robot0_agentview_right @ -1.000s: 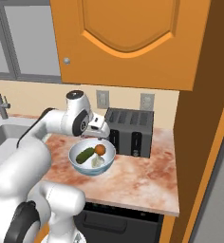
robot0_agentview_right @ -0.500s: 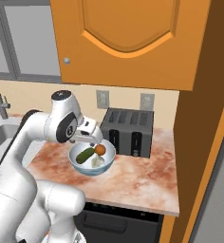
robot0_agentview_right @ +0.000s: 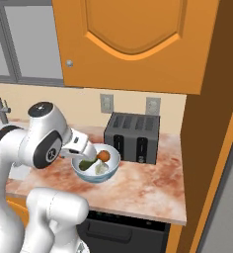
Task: Take the garlic, cucumber, and tangerine from the freezer and place them in the bowl on the counter.
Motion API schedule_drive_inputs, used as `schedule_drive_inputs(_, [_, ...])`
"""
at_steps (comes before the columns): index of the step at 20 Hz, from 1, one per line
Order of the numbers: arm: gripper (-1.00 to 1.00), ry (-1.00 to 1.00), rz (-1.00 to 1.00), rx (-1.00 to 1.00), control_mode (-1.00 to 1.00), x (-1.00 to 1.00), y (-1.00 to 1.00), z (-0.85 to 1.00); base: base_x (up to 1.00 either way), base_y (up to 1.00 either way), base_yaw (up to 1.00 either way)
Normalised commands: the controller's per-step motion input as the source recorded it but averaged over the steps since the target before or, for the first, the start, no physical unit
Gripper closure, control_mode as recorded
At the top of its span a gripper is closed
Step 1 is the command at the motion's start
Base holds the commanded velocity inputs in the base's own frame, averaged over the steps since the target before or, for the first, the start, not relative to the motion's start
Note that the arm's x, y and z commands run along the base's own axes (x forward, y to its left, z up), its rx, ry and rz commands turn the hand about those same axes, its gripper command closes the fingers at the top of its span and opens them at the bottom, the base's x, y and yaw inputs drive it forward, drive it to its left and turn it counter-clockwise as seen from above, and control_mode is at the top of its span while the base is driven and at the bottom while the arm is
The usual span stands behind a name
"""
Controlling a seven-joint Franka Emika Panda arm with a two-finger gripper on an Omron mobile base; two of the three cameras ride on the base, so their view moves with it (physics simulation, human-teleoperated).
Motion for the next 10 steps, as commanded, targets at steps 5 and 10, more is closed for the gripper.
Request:
schedule_drive_inputs(5, [-1.0, -0.11, 0.02, 0.0, -1.0, -0.38, 0.13, 0.46, 0.0, 0.0, 0.0])
schedule_drive_inputs(10, [-1.0, -0.1, 0.0, 0.0, -1.0, -0.13, 0.01, 0.6, 0.0, 0.0, 0.0])
